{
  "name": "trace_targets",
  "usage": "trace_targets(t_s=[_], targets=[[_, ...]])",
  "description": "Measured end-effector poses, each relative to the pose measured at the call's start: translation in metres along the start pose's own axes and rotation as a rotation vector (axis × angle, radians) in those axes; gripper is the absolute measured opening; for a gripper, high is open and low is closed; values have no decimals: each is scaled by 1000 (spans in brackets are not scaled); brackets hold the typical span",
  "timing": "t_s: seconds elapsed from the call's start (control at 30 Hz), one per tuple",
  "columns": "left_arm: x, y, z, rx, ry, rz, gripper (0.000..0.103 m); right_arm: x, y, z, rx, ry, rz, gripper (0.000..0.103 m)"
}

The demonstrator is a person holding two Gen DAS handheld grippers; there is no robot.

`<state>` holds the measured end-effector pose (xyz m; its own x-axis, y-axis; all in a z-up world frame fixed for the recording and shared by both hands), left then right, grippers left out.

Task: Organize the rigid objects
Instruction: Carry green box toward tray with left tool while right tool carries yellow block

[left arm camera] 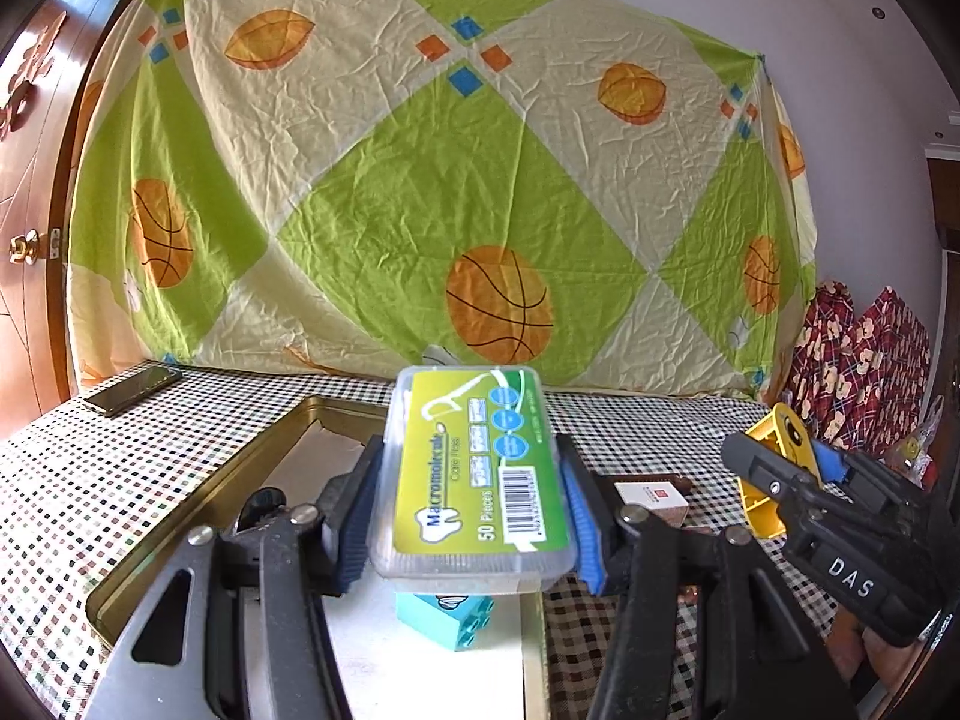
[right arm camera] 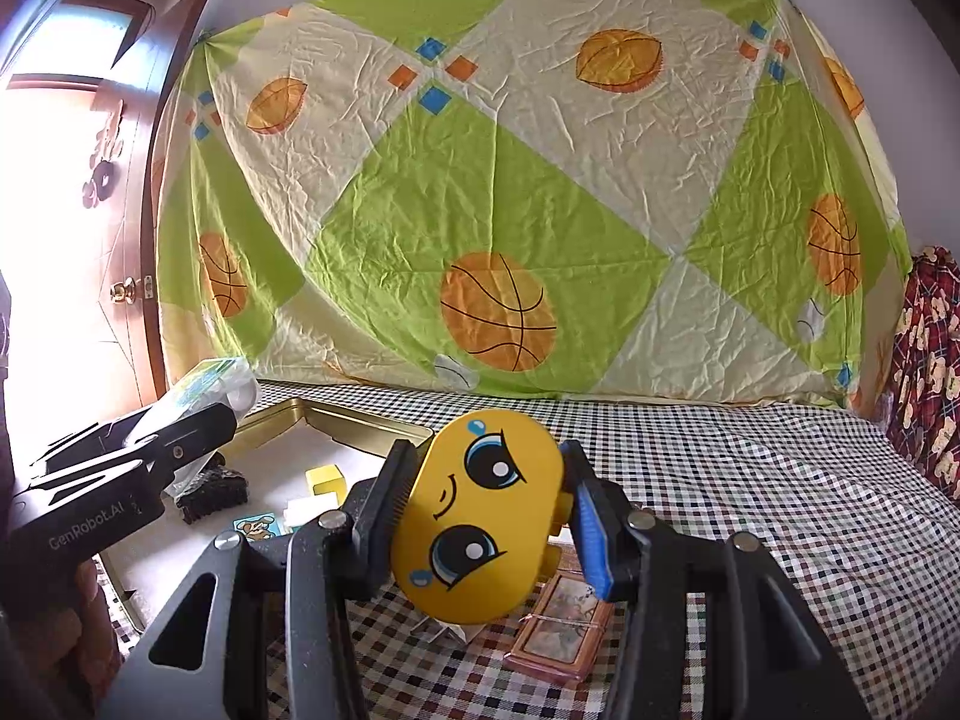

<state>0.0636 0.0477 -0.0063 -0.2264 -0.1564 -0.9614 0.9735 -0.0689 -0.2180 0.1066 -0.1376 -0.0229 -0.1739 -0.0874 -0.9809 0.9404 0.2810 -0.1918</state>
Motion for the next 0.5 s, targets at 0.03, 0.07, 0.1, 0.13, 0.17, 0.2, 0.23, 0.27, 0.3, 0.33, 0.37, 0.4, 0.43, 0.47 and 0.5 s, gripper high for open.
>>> trace_targets(t_s=[0.03, 0.07, 0.1, 0.13, 0.17, 0.2, 0.23, 0.27, 0.3, 0.33, 0.37, 0.4, 0.43, 0.47, 0.5], targets=[[0, -1, -1, -4, 0, 2, 53, 0, 0, -1, -2, -1, 2, 51], [0, -1, -3, -4, -3, 2, 53, 0, 0, -3, -5, -2, 4, 51], [0, -2, -5, -6, -6, 2, 53, 0, 0, -4, -8, -2, 5, 51], [0, -2, -6, -9, -6, 3, 53, -1, 0, -5, -11, -2, 6, 51], [0, -3, -8, -14, -6, 3, 53, -1, -1, -6, -13, -3, 8, 51], [0, -3, -9, -18, -7, 4, 53, -1, -1, -7, -15, -3, 10, 51], [0, -3, -11, -19, -9, 4, 53, -1, -1, -8, -18, -4, 11, 51], [0, -3, -12, -22, -11, 4, 53, -1, -1, -9, -20, -6, 11, 51], [0, -4, -14, -26, -13, 4, 53, -1, -1, -10, -21, -8, 10, 51], [0, -4, -15, -28, -16, 4, 53, -1, -1, -11, -23, -9, 10, 51], [0, -4, -17, -30, -17, 3, 53, -1, -1, -12, -24, -9, 11, 51], [0, -4, -18, -33, -17, 3, 53, -1, -1, -12, -26, -10, 12, 51], [0, -4, -19, -35, -19, 3, 53, -1, -1, -14, -28, -11, 14, 51], [0, -4, -20, -36, -20, 3, 53, -2, -1, -15, -31, -12, 15, 51], [-1, -4, -21, -38, -20, 2, 53, -2, -1, -16, -33, -14, 16, 51]])
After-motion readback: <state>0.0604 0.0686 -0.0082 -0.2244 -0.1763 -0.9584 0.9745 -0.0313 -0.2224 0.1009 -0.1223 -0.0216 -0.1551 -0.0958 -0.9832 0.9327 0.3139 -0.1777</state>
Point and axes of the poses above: each gripper's, at about its wrist camera, not at the fingertips, and y roughly the way its jaws point, z to its right, x to its underside, the point moved 2 cm from there along y, roughly the way its jaws point, and after that the axes turned 8 degrees about x, right-handed, at the moved point
